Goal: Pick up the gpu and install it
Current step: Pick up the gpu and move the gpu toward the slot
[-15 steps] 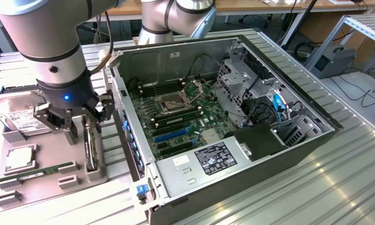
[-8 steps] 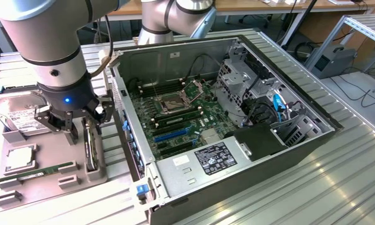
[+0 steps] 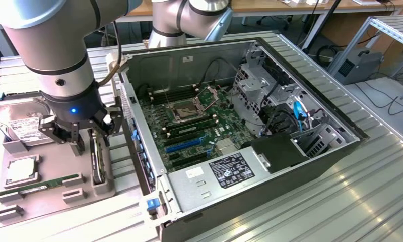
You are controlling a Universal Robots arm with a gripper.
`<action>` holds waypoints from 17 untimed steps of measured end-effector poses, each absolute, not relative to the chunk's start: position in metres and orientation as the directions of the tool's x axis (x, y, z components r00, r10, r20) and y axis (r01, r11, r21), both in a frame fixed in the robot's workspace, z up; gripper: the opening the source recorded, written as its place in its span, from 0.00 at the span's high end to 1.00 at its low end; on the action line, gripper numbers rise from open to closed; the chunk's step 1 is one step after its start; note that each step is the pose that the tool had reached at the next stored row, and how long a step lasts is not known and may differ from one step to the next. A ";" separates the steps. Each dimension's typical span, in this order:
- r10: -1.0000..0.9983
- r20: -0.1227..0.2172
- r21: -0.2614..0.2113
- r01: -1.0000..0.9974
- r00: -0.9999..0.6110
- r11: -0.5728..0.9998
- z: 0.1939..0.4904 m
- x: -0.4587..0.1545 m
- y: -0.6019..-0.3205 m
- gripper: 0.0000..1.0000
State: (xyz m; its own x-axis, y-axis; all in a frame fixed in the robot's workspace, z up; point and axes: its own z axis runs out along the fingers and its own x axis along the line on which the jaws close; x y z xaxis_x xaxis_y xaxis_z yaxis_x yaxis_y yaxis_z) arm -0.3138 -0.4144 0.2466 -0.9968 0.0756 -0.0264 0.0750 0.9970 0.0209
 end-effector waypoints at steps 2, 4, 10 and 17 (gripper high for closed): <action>0.076 -0.026 0.021 0.075 -0.997 0.997 0.247 -0.314 -0.414 0.46; 0.076 -0.026 0.021 0.075 -0.997 0.997 0.246 -0.314 -0.414 0.46; 0.076 -0.026 0.021 0.075 -0.997 0.997 0.246 -0.314 -0.414 0.60; 0.076 -0.026 0.021 0.075 -0.997 0.997 0.246 -0.314 -0.414 0.73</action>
State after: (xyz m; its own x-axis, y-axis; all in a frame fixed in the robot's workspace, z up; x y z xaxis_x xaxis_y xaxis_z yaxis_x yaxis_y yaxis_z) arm -0.3138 -0.4144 0.2464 -0.9968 0.0756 -0.0264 0.0751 0.9970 0.0211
